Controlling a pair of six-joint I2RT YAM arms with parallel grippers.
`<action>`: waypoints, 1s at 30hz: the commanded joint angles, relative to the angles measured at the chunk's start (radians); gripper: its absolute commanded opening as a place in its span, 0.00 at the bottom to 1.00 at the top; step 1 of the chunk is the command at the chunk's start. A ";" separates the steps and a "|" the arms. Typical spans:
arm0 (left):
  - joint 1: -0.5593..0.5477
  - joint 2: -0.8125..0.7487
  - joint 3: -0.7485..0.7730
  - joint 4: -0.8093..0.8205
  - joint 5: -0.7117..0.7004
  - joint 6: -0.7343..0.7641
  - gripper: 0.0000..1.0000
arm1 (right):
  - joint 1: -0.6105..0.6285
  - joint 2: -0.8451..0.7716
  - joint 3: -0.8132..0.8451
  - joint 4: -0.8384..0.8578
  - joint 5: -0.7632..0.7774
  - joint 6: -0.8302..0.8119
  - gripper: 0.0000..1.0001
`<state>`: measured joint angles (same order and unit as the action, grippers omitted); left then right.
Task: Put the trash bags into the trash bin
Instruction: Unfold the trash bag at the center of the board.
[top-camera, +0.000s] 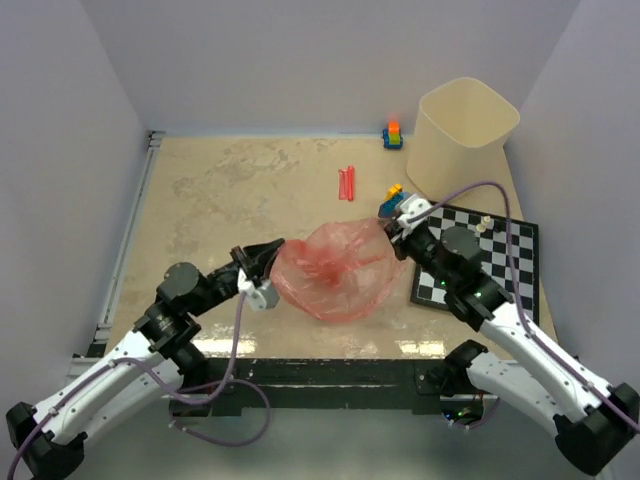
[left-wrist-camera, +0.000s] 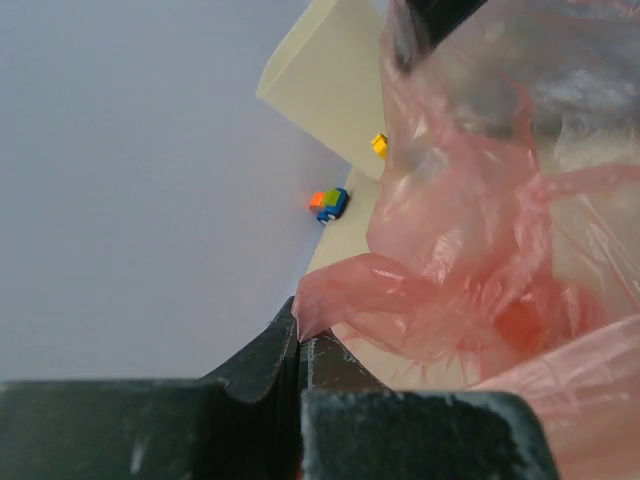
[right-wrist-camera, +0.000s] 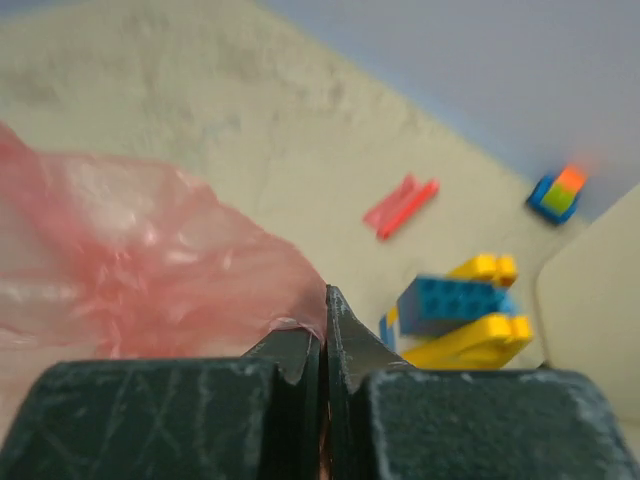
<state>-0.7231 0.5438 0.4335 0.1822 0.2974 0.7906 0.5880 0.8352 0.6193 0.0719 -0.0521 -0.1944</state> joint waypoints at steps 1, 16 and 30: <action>0.001 0.152 0.216 -0.144 -0.292 -0.293 0.00 | 0.001 0.043 0.193 0.039 0.000 0.064 0.00; 0.470 0.993 1.092 -0.383 -0.353 -0.781 0.00 | -0.126 1.117 1.350 -0.070 0.087 0.132 0.00; 0.280 0.992 1.262 0.762 -0.049 -0.098 0.00 | -0.067 0.941 1.404 0.948 -0.012 0.003 0.00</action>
<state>-0.3027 1.6043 1.8904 0.3820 0.0753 0.2878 0.4713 1.8935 2.1242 0.6147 0.0250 -0.1020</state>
